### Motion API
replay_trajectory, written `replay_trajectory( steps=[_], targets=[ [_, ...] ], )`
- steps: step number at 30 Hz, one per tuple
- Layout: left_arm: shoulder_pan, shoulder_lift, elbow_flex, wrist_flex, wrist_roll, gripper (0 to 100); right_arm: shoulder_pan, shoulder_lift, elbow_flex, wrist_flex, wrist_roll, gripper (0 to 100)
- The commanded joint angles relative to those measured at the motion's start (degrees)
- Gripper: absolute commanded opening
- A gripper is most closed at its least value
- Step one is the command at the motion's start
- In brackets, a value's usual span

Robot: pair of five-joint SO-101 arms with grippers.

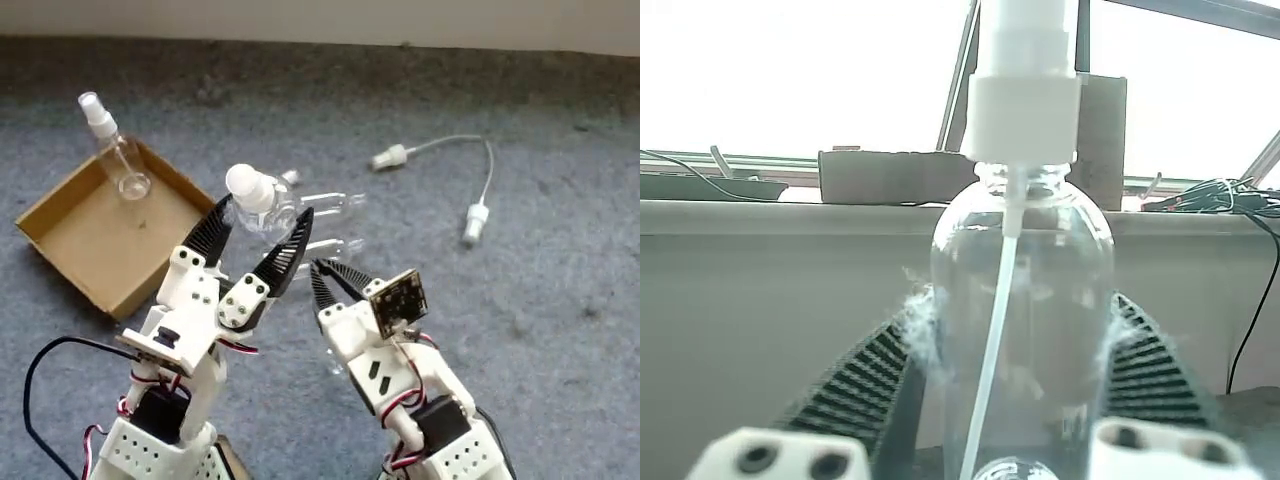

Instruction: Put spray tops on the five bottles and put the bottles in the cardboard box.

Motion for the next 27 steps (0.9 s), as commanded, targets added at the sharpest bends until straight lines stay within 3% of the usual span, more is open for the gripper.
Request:
replay_trajectory(
  steps=[1,7,16,22,27],
  targets=[
    [0.0,-0.9,0.9,-1.8,0.6,12,-6.4,-0.7,2.6,-6.4,0.9,0.4],
    [0.0,-0.9,1.5,-2.6,0.7,12,-10.4,-0.7,3.0,-8.7,1.0,0.4],
    [7.5,-0.9,1.5,-2.6,0.5,12,-11.6,-0.7,3.0,-8.7,1.0,0.4],
    [9.6,-0.9,1.5,4.7,0.4,12,-11.4,-3.1,3.0,-8.4,0.9,0.4],
    [9.3,-0.9,1.5,5.5,0.4,12,-11.4,-2.7,3.0,-8.4,0.9,0.4]
  ],
)
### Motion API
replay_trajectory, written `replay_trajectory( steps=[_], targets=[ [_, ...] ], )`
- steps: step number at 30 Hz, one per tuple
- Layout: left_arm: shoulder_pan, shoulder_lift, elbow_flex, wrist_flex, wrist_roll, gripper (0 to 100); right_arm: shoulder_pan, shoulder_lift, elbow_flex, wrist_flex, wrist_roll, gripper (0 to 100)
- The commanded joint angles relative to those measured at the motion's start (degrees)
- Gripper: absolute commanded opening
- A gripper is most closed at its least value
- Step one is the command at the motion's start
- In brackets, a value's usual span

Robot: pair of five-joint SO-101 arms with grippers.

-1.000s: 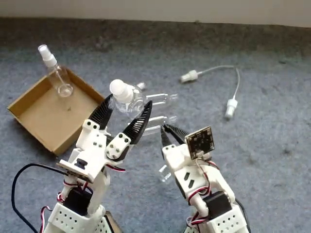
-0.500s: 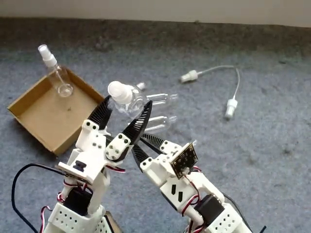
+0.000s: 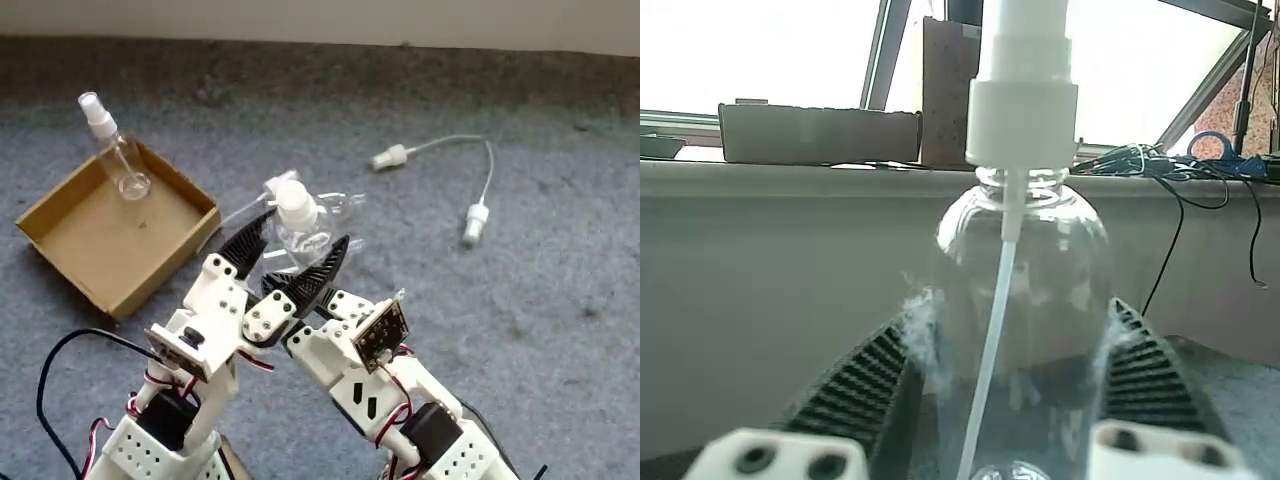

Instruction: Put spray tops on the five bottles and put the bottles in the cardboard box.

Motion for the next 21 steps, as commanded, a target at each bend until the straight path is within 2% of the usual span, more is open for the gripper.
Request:
replay_trajectory(
  steps=[1,5,13,21],
  targets=[
    [0.6,-0.9,1.2,1.2,0.4,12,-0.1,-1.1,2.9,-1.5,0.4,0.4],
    [0.5,-0.9,1.2,4.6,0.4,12,1.5,-1.1,2.9,-1.5,0.4,0.4],
    [0.5,-0.9,1.2,4.9,0.4,12,14.7,-1.1,2.9,-1.8,0.4,0.4],
    [0.5,-0.9,1.2,4.7,0.3,12,14.8,-1.1,6.1,-1.5,0.1,0.4]
  ],
)
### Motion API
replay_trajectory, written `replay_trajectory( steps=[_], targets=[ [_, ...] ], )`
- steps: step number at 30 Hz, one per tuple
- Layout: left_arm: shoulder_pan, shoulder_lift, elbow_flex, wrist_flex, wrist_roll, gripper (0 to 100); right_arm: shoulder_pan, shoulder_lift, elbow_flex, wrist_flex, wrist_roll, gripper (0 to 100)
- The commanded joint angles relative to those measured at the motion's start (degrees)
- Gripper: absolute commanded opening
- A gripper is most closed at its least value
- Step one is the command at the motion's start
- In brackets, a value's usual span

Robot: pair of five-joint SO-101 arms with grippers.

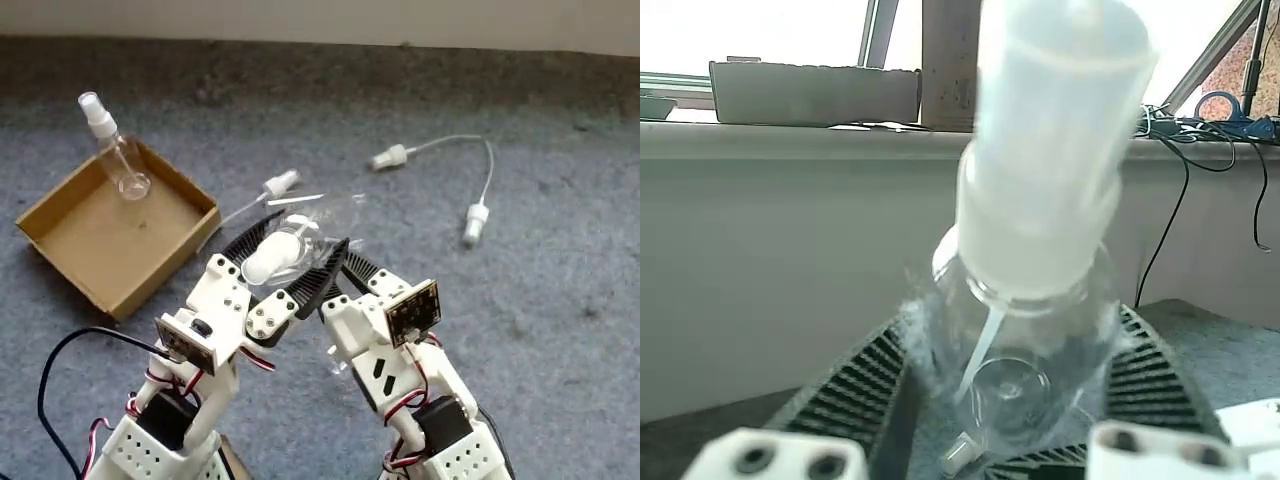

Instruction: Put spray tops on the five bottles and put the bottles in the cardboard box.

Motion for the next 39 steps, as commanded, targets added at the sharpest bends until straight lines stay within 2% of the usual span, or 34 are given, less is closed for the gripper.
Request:
replay_trajectory(
  steps=[1,6,12,19,27,35,39],
  targets=[
    [0.6,-0.9,1.2,-0.2,0.3,12,-0.2,-0.8,6.8,-1.3,0.3,0.4],
    [-2.5,-0.9,0.5,-0.3,0.3,12,-4.1,-1.0,8.0,4.7,0.3,0.4],
    [-9.5,-0.9,-3.6,1.0,0.7,12,-4.1,-1.0,8.0,9.4,0.3,0.4],
    [-16.0,-0.9,-14.5,15.6,0.4,12,-4.1,-1.0,8.0,11.6,0.3,0.4],
    [-29.7,-0.9,-20.9,23.6,0.4,12,-4.0,-0.8,8.0,11.9,0.3,0.4],
    [-39.1,-0.5,-23.2,23.6,-0.1,12,-4.0,-0.5,8.0,12.0,0.3,0.4],
    [-40.7,7.5,-28.4,23.7,-5.1,12,-4.0,-0.5,8.0,12.7,0.3,0.4]
  ],
)
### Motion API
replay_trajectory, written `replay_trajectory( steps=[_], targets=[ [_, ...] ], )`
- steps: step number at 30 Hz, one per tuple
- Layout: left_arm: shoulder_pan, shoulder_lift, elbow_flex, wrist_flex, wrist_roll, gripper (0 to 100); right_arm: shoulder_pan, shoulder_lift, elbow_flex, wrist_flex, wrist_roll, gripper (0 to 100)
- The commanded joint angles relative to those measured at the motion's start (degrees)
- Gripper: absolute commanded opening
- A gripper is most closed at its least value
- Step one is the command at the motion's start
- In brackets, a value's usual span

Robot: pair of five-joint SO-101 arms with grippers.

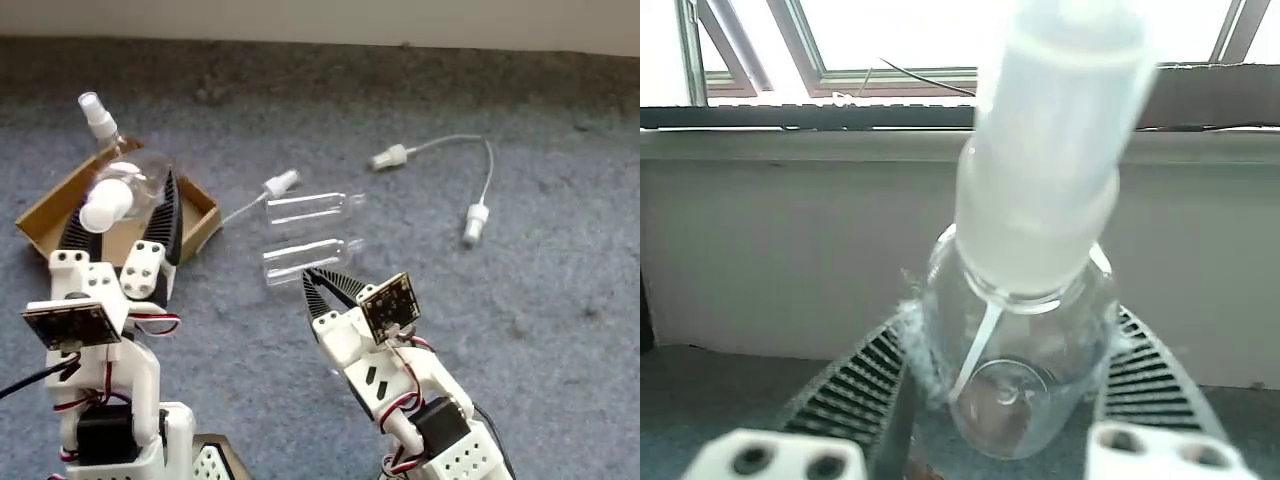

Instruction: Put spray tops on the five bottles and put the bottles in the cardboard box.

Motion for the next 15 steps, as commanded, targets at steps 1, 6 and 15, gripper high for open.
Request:
replay_trajectory(
  steps=[1,6,15],
  targets=[
    [-2.3,10.2,-9.2,0.2,-3.8,12,-0.6,-0.6,8.0,1.4,0.3,0.4],
    [-5.8,25.5,-16.9,-0.1,-3.8,12,-0.6,-0.6,8.0,2.0,0.3,0.4],
    [-12.8,41.1,-17.8,-0.1,-3.9,12,-0.6,-0.6,8.0,2.0,0.3,0.4]
  ],
)
